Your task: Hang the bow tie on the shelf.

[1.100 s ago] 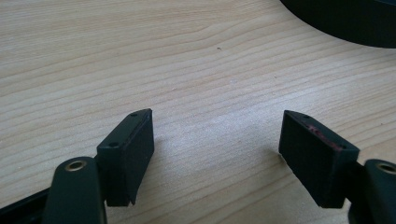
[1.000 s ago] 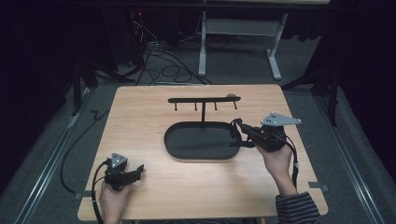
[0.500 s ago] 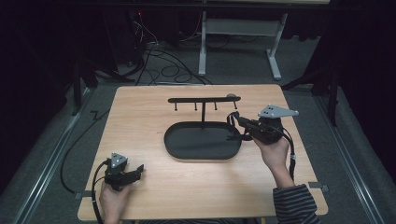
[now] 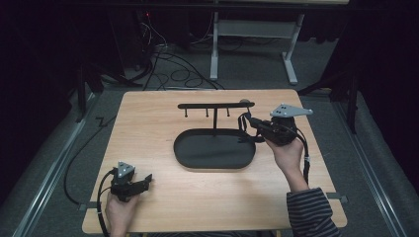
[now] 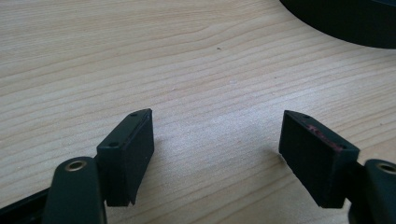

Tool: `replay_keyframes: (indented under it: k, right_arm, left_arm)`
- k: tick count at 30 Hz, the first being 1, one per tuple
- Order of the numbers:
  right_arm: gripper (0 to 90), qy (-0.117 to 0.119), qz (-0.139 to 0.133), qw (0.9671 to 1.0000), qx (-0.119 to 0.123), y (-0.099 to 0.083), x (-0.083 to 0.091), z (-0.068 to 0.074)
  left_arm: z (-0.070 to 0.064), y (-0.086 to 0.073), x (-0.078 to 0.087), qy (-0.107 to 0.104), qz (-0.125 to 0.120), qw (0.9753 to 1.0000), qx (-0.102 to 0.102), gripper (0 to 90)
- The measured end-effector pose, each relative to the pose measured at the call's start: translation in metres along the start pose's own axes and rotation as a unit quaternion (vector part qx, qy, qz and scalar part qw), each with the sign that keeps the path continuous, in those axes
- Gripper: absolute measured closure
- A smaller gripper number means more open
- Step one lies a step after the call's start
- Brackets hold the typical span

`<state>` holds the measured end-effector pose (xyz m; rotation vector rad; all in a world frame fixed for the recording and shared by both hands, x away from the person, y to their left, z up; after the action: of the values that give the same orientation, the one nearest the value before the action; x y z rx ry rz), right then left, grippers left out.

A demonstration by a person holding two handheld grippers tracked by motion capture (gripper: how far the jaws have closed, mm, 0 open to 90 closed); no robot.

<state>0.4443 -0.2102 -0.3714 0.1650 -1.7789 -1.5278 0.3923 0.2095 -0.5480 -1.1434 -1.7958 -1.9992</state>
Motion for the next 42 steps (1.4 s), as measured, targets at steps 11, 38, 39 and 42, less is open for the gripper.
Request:
replay_keyframes:
  k: [11, 38, 39, 42]
  right_arm:
    - [90.0, -0.011, 0.002, 0.9999, -0.003, 0.009, -0.005, -0.009]
    - [90.0, -0.056, 0.023, 0.9975, -0.037, -0.003, -0.026, -0.040]
    - [90.0, -0.060, 0.025, 0.9970, -0.041, -0.005, -0.026, -0.042]
    - [89.7, -0.060, 0.023, 0.9968, -0.047, -0.006, -0.027, -0.045]
  left_arm:
    - [0.000, 0.000, 0.000, -0.001, 0.000, 1.0000, 0.000, 26.9]
    - [0.000, 0.000, 0.000, -0.002, -0.002, 1.0000, 0.001, 26.9]
    - [0.000, 0.000, 0.000, -0.002, -0.002, 1.0000, 0.001, 26.9]
    - [0.000, 0.000, 0.000, -0.002, -0.002, 1.0000, 0.001, 26.9]
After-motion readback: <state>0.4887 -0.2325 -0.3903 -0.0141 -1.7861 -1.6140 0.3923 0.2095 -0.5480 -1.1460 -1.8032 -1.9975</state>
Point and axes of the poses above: each handheld gripper's, and its own axes: x roughly backward along the jaws, y roughly out of its top, z roughly to its left, the point moved 6 cm from there along -x, roughly forward along the jaws
